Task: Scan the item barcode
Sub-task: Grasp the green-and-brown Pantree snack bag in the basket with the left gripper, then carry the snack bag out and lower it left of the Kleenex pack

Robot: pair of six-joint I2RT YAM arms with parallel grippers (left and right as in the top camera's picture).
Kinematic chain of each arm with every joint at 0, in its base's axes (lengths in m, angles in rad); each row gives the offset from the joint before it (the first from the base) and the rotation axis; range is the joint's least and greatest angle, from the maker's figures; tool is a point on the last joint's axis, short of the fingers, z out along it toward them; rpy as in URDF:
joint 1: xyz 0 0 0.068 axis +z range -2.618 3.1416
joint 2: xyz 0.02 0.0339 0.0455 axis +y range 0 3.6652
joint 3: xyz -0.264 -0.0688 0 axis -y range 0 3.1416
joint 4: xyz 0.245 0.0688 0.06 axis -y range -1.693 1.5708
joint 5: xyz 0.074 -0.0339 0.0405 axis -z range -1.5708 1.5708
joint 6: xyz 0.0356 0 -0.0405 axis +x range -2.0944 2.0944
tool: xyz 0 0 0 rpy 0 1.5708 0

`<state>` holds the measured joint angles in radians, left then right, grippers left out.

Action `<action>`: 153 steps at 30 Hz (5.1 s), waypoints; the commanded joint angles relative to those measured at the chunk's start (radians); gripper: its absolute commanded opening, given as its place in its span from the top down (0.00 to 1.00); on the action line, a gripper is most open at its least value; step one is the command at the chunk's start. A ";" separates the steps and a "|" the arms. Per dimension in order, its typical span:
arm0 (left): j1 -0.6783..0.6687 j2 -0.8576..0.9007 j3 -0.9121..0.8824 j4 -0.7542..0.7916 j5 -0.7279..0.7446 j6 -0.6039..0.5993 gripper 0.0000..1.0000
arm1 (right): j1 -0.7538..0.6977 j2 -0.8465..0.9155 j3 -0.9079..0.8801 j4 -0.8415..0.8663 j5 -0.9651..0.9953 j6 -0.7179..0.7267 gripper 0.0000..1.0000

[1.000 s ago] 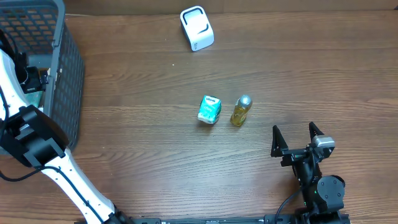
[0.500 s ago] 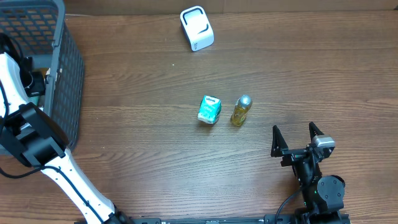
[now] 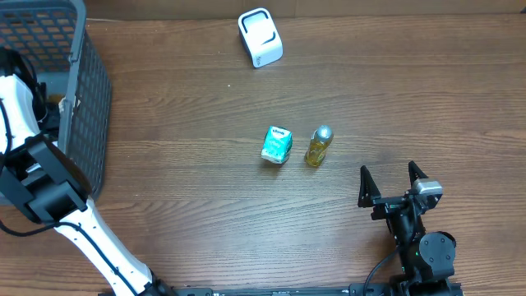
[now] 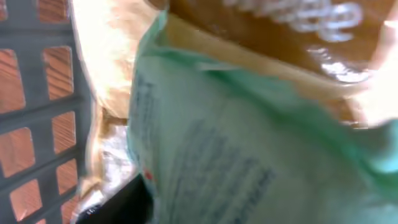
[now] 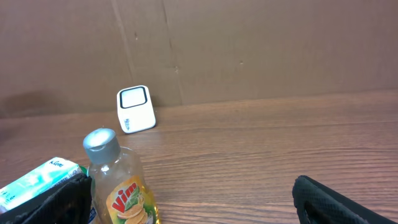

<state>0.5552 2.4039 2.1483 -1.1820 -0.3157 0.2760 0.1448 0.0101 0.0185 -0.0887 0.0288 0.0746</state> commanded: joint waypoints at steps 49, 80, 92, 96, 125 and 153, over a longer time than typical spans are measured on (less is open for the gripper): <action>-0.270 -0.887 0.107 -0.337 0.383 -0.389 0.95 | -0.003 -0.007 -0.011 0.007 -0.005 -0.005 0.00; -0.700 -0.872 -0.130 -0.474 0.222 -0.631 0.89 | -0.003 -0.007 -0.011 0.007 -0.005 -0.004 0.00; -0.919 -0.872 -0.644 -0.136 0.113 -0.710 0.87 | -0.003 -0.007 -0.011 0.007 -0.005 -0.004 0.00; -0.949 -0.872 -0.773 -0.034 0.103 -0.727 0.88 | -0.003 -0.007 -0.011 0.007 -0.005 -0.004 0.00; -0.970 -0.872 -1.081 0.241 0.094 -0.725 0.85 | -0.003 -0.007 -0.011 0.007 -0.005 -0.004 0.00; -0.988 -0.676 -1.082 0.275 0.101 -0.718 0.45 | -0.003 -0.007 -0.011 0.007 -0.005 -0.004 0.00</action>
<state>-0.4259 1.7126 1.0718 -0.9127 -0.2268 -0.4328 0.1444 0.0101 0.0185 -0.0887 0.0288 0.0750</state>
